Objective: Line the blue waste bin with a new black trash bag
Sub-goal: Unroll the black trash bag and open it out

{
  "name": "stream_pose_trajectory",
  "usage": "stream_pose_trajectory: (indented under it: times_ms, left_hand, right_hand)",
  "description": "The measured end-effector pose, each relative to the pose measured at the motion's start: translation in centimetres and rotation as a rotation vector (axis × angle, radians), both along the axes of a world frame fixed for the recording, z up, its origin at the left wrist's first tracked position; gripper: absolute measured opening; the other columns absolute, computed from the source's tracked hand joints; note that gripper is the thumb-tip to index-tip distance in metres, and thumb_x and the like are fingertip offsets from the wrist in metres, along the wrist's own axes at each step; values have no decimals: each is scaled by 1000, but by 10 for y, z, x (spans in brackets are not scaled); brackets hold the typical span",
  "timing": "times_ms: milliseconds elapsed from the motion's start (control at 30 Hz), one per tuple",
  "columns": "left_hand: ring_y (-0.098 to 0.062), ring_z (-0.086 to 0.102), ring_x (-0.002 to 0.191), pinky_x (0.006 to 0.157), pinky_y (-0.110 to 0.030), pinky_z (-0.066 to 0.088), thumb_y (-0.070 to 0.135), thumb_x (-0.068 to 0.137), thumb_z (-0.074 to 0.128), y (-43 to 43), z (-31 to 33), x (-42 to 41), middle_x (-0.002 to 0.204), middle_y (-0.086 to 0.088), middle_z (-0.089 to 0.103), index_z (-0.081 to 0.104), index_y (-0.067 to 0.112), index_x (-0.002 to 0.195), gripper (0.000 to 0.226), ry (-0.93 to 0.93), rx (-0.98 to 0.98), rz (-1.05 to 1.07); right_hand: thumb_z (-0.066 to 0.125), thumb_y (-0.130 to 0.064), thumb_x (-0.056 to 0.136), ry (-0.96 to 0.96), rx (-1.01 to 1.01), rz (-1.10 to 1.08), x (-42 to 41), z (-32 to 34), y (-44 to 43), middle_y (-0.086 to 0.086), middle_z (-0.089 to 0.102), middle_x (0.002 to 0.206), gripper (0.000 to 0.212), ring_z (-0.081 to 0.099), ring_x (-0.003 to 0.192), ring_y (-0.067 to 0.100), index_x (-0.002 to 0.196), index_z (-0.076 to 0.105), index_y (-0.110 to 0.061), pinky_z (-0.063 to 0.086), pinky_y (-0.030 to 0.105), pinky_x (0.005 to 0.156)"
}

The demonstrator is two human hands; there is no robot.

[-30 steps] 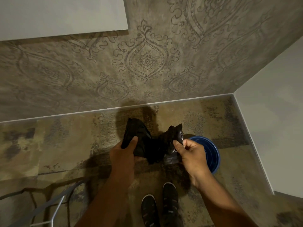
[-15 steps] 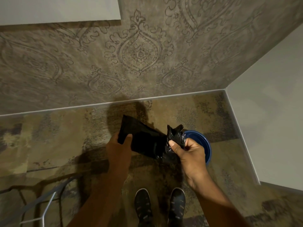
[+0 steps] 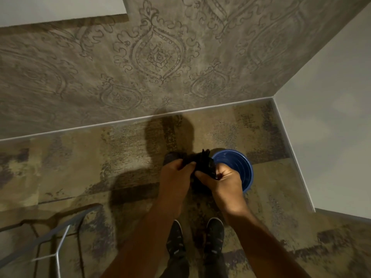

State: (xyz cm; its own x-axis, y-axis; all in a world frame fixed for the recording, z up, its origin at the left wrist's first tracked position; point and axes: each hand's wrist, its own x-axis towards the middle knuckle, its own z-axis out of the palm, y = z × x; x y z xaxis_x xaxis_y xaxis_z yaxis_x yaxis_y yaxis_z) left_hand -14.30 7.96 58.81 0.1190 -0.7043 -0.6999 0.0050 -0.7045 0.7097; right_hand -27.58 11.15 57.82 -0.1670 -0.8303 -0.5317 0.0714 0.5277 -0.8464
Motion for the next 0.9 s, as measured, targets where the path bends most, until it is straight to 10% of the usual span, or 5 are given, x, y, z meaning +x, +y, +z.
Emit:
stream_pose_trajectory:
  times_ms: [433,667,767,833,900]
  left_hand:
    - [-17,78,75,71,-34,65,18,101,66,29,-6,-10,87,0,81,76,21,100,10,-36,-17,282]
    - [-25,71,72,72,-42,58,15,101,63,49,-14,-8,75,-7,78,73,15,107,11,-11,123,405]
    - [-24,69,86,69,-39,57,24,98,67,50,-22,-7,109,-8,70,58,17,128,32,-322,62,255]
    - [-22,62,123,93,-42,58,32,94,72,47,-19,-7,144,-3,56,44,26,146,59,-451,-136,137]
    - [-7,53,131,105,-29,50,36,93,74,38,-12,-10,149,7,52,42,27,151,67,-419,-308,18]
  right_hand:
    - [68,-29,102,-32,135,-199,-31,-18,-1,37,66,103,44,71,89,40,102,56,13,64,46,72]
    - [71,-27,100,-70,119,-266,-40,-19,-4,19,64,87,35,65,81,28,87,58,4,58,43,71]
    - [73,-29,98,-19,105,-234,-42,-17,-5,29,58,83,36,60,80,30,83,55,-2,60,48,71]
    - [73,-29,98,25,98,-192,-42,-16,-5,35,63,88,38,66,80,30,78,55,-3,63,53,73]
    - [71,-26,100,30,89,-145,-42,-12,-6,12,76,80,23,75,80,22,82,66,-12,65,45,72]
